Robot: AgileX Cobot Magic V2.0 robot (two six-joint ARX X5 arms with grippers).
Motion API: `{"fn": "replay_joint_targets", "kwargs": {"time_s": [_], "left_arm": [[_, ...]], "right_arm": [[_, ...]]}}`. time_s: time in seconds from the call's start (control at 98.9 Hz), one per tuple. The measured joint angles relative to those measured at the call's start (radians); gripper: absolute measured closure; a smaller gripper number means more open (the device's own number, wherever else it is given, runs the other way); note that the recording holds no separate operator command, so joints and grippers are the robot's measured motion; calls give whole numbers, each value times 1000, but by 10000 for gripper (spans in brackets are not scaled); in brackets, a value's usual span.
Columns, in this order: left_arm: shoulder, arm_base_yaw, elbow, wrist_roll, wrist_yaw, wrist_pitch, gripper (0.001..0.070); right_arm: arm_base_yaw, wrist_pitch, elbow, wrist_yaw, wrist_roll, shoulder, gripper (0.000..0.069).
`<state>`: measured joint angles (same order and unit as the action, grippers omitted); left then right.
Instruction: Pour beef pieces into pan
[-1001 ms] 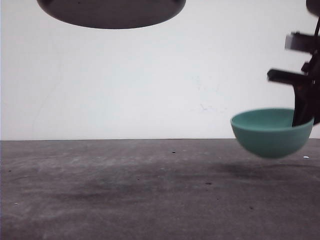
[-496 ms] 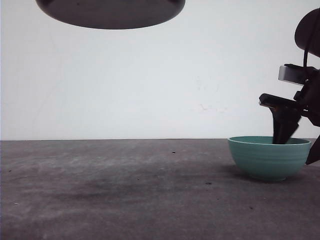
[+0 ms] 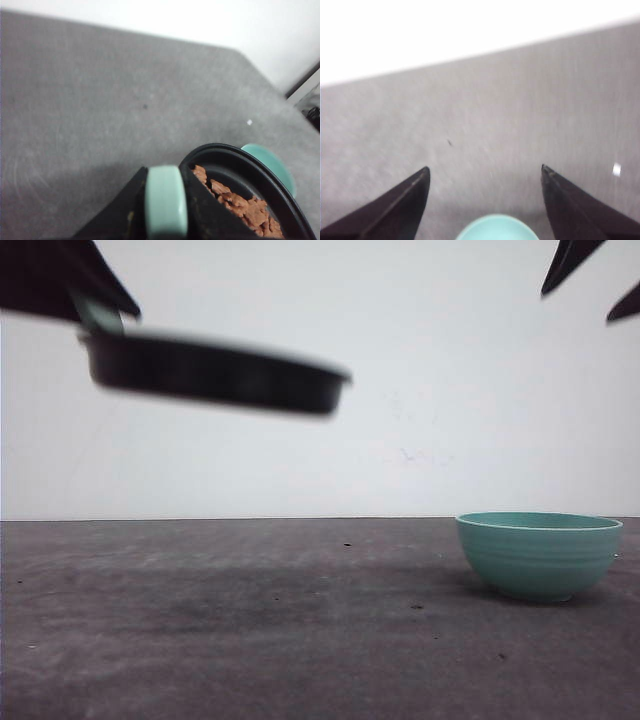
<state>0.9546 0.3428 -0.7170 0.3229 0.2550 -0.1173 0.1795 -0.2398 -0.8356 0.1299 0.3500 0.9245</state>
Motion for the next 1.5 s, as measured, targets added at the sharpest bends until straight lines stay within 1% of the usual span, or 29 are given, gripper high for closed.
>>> {"fn": "replay_joint_targets", "kwargs": {"time_s": [0.152, 0.324, 0.475, 0.576, 0.688, 0.718, 0.748, 0.86, 0.9, 0.951, 1.082, 1.153, 1.224, 1.385, 1.497], "left_arm": [[124, 0, 45, -6, -47, 143, 655], [288, 0, 48, -18, -83, 301, 655], [424, -1, 48, -25, -109, 369, 655], [488, -2, 49, -27, -113, 410, 655], [520, -2, 49, -22, -113, 435, 645], [523, -2, 49, -19, -113, 435, 624], [524, -2, 49, -19, -112, 433, 587], [524, -6, 49, -19, -112, 431, 390], [524, -11, 49, -19, -112, 429, 343], [524, -17, 49, -19, -111, 421, 309], [523, -43, 49, -21, -110, 358, 282], [510, -65, 49, -33, -111, 313, 279], [481, -90, 49, -48, -126, 278, 278], [347, -141, 49, -58, -130, 201, 278], [215, -142, 49, -63, -131, 134, 278]], "right_arm": [[0, -31, 0, 0, -29, -110, 255], [0, -67, 0, 0, -36, -181, 255], [0, -88, 0, 0, -37, -216, 255], [0, -97, 0, 0, -39, -233, 255], [0, -116, 0, 0, -39, -244, 255], [0, -119, 0, 0, -39, -245, 255], [0, -120, 0, 1, -39, -245, 255], [0, -126, 0, 1, -40, -245, 255], [0, -127, 0, 1, -40, -245, 255], [0, -127, 0, 1, -40, -245, 255], [0, -127, 0, 1, -40, -245, 255], [0, -128, 0, 1, -46, -245, 255], [0, -135, 0, 1, -57, -245, 255], [0, -148, 0, 1, -79, -244, 255], [0, -161, 0, 1, -100, -244, 255]]}}
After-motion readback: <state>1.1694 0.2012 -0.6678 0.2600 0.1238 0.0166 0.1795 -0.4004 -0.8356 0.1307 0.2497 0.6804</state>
